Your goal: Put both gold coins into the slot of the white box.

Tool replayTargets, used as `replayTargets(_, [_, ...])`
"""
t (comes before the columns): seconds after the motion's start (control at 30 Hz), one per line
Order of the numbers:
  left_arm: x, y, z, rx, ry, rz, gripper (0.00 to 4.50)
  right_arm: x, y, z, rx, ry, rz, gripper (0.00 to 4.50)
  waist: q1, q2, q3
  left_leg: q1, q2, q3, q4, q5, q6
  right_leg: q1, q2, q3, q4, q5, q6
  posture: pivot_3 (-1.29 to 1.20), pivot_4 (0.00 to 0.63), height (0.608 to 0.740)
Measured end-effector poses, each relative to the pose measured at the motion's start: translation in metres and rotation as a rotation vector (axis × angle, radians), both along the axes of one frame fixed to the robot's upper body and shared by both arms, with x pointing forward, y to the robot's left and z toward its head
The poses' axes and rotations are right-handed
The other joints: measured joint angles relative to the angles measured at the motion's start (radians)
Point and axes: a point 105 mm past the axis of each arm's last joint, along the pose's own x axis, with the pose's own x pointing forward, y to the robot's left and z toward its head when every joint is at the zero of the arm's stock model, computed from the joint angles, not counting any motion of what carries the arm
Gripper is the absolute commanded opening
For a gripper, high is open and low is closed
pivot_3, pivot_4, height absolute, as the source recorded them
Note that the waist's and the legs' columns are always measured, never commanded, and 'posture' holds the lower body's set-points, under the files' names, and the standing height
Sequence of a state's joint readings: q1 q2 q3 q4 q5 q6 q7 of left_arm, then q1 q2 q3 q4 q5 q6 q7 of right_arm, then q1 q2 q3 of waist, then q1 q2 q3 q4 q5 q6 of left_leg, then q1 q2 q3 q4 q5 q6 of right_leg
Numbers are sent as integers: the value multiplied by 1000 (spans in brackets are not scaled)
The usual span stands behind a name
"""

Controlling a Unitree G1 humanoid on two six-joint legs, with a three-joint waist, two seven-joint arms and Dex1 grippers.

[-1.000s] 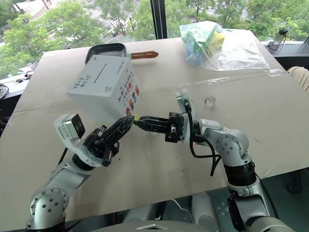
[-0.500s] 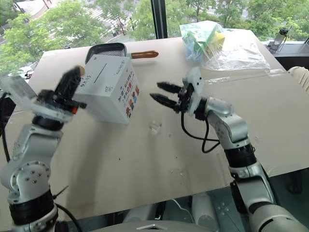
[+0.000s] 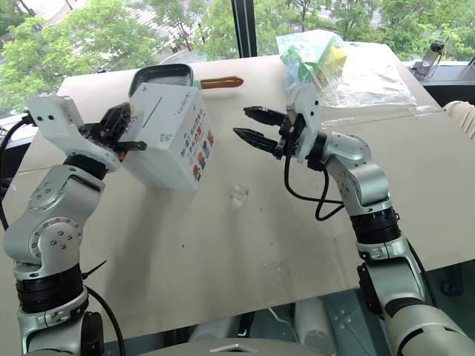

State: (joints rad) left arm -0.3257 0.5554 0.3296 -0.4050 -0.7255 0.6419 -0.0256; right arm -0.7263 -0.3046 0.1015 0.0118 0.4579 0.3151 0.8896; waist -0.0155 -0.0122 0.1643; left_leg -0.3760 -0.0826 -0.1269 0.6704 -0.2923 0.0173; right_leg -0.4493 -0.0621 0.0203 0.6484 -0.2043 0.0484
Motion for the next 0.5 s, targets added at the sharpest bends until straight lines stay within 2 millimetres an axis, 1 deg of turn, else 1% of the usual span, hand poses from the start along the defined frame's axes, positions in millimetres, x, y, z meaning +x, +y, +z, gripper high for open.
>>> replayTargets(0.1, [3, -2, 1, 62, 25, 7, 0, -1, 0, 1, 0, -5, 2, 2372, 1, 0, 0, 0, 0, 0, 0, 0, 0, 0, 0, 0, 0, 0, 0, 0, 150, 721])
replayTargets(0.23, [7, -3, 4, 91, 36, 20, 0, -2, 1, 2, 1, -11, 5, 2372, 1, 0, 0, 0, 0, 0, 0, 0, 0, 0, 0, -1, 0, 0, 0, 0, 150, 721])
replayTargets(0.4, [16, -12, 5, 59, 67, 43, 0, -3, 4, 2, 12, -8, 12, 2372, 6, 0, 0, 0, -1, -2, 2, 0, 0, 1, -1, -3, 1, 0, 0, 0, 150, 721])
replayTargets(0.5, [17, -12, 5, 77, 89, 69, 0, -3, 5, 2, 15, -6, 15, 2372, 6, 0, -1, 0, -2, -2, 3, 0, 0, 1, -2, -2, 4, 0, 0, 0, 150, 721])
